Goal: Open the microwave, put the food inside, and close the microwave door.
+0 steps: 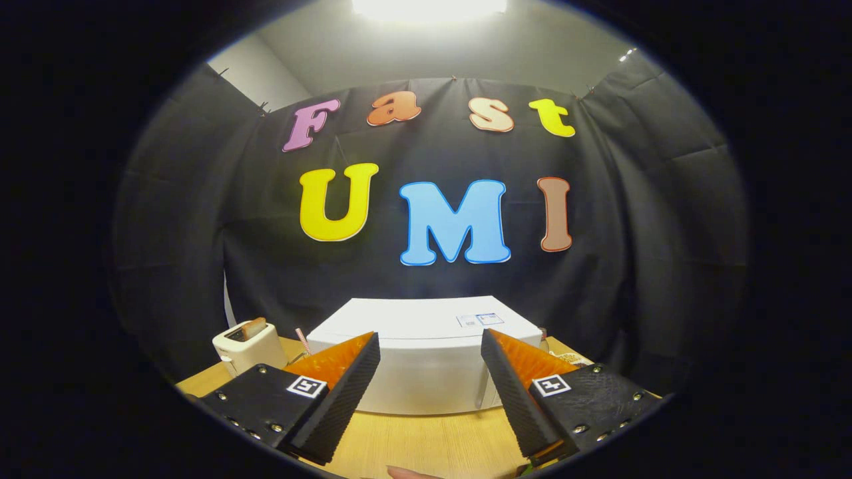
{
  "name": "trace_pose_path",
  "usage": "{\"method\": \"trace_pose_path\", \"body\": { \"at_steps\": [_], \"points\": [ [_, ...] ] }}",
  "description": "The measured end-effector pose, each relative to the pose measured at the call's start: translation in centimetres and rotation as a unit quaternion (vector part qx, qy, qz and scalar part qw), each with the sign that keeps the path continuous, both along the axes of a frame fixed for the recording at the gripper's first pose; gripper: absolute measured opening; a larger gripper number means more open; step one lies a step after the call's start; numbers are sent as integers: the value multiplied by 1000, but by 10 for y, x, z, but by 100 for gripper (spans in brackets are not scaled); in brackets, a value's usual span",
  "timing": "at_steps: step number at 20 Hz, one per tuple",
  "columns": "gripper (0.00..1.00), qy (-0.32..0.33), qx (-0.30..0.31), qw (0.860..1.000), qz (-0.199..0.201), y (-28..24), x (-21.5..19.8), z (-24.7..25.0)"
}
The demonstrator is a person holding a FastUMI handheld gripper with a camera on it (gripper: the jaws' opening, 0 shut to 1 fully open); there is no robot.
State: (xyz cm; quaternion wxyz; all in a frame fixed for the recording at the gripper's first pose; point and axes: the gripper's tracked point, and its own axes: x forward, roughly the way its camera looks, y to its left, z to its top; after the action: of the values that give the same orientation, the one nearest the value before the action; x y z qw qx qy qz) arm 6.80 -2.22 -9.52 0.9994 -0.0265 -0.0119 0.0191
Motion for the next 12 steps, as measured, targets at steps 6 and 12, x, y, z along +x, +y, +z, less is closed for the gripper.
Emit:
{"method": "trace_pose_path", "body": {
  "at_steps": [6, 12],
  "points": [
    [97, 14, -54, 998, -12, -34, 56, -59],
    [90, 54, 15, 998, -34, -81, 102, -101]
  ]
}}
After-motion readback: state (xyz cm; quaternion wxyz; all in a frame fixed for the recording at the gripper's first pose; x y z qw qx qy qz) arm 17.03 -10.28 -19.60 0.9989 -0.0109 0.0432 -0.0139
